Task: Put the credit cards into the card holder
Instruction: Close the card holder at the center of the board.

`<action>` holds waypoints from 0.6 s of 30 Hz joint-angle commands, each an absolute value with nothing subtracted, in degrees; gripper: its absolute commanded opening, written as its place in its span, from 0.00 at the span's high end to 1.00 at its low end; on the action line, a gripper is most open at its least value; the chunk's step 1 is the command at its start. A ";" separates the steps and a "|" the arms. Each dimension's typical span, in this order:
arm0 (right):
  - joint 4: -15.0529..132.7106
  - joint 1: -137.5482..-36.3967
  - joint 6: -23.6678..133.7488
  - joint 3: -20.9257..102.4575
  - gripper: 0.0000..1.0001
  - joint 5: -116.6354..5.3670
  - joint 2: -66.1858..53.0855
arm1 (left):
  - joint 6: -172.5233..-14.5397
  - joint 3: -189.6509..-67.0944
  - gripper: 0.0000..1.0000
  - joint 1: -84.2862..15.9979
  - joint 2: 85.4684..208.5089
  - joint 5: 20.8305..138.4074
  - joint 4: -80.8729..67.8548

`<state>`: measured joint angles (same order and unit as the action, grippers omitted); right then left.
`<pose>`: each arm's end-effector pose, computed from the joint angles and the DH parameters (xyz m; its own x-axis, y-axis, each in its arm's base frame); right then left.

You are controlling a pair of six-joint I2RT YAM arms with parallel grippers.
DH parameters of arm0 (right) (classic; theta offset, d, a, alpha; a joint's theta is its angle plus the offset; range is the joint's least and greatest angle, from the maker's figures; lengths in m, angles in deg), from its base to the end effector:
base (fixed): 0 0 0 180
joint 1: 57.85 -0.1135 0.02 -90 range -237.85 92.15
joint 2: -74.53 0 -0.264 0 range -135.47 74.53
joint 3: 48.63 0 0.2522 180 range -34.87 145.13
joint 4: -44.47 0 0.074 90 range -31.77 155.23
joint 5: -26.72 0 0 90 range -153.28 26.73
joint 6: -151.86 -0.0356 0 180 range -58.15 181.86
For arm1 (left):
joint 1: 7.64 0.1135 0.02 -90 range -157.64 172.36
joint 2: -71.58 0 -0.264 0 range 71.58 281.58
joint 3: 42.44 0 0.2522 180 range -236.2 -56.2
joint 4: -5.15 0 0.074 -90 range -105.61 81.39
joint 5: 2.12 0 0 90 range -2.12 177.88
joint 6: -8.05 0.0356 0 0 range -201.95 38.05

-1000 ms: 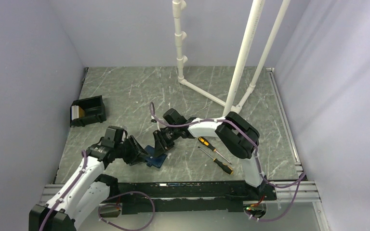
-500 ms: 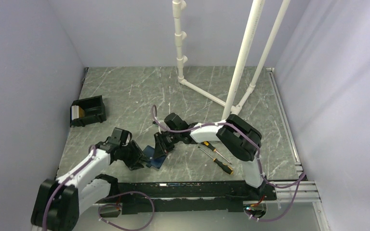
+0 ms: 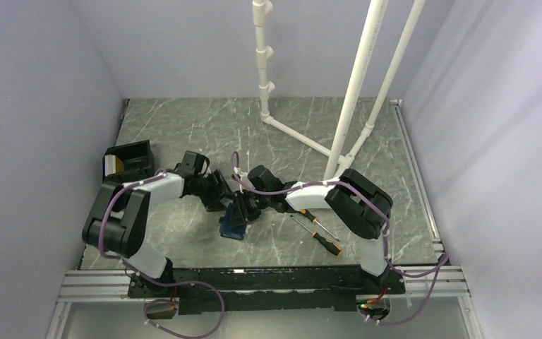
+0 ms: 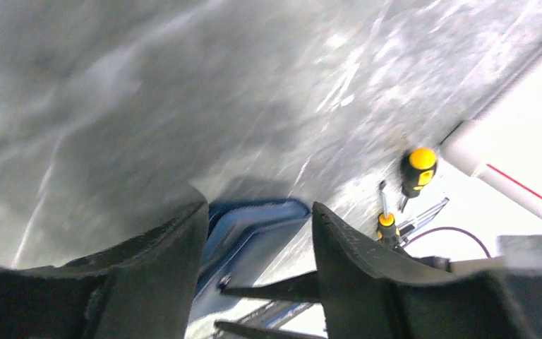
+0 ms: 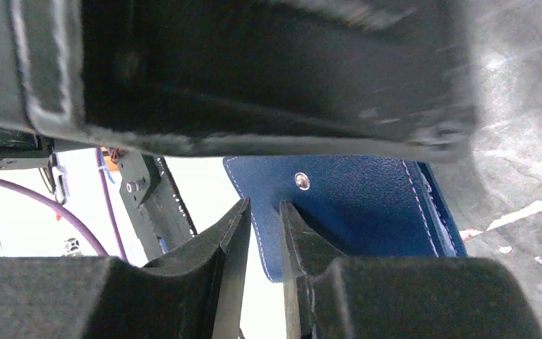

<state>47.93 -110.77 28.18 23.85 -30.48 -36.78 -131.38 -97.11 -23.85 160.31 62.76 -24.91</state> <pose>0.2193 0.3222 0.1314 -0.8435 -0.3430 -0.4134 -0.5341 0.4534 0.7136 0.2545 -0.0897 0.1406 -0.8890 -0.4578 0.0062 -0.3762 0.7226 -0.5800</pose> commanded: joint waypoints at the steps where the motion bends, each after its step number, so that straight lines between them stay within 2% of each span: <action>1: 51.08 -109.49 30.39 21.21 0.74 -37.40 -36.98 | -124.50 -101.72 0.33 -24.43 164.16 63.98 -20.36; 5: 49.73 -108.09 30.23 20.76 0.74 -37.09 -37.26 | -121.12 -102.59 0.16 -24.43 156.71 67.90 -30.17; 10: 48.23 -106.71 29.74 19.74 0.74 -36.01 -37.16 | -124.16 -97.64 0.12 -24.43 144.75 71.39 -38.63; 13: 47.93 -106.16 29.64 19.42 0.74 -35.01 -37.59 | -129.20 -92.23 0.21 -24.40 140.48 67.84 -35.82; 18: 48.40 -105.28 31.87 18.17 0.74 -34.31 -37.34 | -130.48 -88.49 0.51 -24.43 140.71 67.76 -33.82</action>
